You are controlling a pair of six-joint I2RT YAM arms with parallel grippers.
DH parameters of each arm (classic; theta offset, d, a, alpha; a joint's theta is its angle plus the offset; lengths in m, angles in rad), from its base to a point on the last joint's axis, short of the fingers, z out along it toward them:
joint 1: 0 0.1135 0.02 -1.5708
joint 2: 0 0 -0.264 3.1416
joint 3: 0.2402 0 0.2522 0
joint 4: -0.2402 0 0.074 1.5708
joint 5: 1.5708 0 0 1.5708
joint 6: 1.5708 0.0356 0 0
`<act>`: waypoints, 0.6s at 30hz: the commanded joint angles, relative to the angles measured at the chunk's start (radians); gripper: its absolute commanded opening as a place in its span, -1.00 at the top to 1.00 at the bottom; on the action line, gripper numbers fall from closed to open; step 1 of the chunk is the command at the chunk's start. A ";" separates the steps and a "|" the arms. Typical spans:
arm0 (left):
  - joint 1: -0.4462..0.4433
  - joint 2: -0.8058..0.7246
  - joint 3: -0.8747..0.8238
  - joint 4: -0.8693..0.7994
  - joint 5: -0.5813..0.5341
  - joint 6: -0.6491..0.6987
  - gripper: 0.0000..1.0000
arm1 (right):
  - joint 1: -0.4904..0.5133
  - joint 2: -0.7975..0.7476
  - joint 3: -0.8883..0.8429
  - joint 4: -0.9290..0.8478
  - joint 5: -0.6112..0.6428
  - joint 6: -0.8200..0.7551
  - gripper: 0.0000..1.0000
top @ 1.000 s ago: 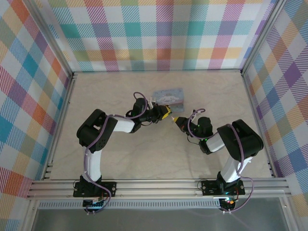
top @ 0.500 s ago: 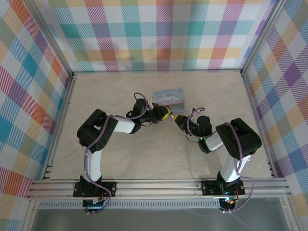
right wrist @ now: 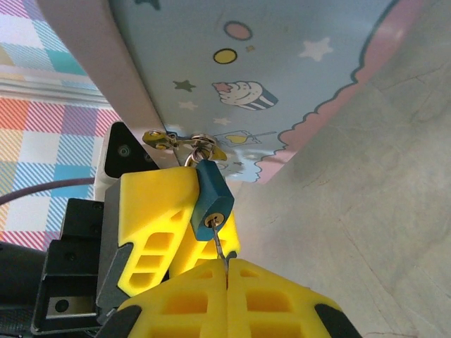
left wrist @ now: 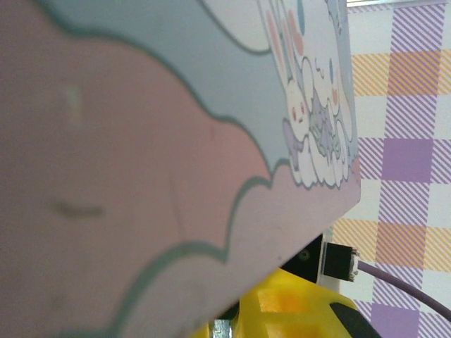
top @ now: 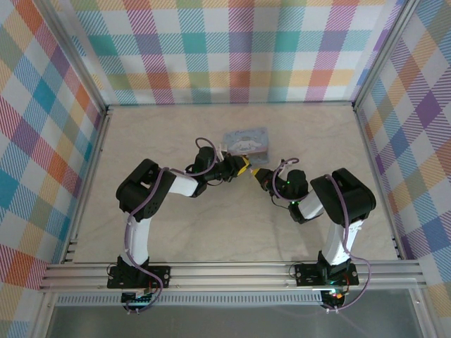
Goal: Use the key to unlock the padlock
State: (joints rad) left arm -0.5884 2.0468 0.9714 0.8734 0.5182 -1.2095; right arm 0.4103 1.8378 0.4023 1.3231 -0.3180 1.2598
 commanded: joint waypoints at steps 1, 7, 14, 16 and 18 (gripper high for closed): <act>-0.028 -0.002 -0.013 0.139 0.082 -0.035 0.74 | 0.005 -0.004 0.035 0.084 0.031 0.081 1.00; -0.028 0.004 -0.021 0.223 0.091 -0.073 0.75 | 0.004 -0.003 0.043 0.085 0.053 0.151 1.00; -0.027 0.005 -0.023 0.280 0.101 -0.111 0.76 | 0.004 0.016 0.051 0.085 0.063 0.155 1.00; -0.028 0.004 -0.023 0.284 0.102 -0.118 0.77 | 0.004 0.017 0.057 0.085 0.064 0.154 1.00; -0.027 0.003 -0.023 0.293 0.106 -0.122 0.77 | 0.002 0.007 0.064 0.085 0.056 0.146 1.00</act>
State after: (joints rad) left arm -0.5850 2.0544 0.9520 1.0286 0.4969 -1.2991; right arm 0.4099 1.8378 0.4225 1.3701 -0.2947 1.3972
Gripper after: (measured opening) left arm 0.116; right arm 0.062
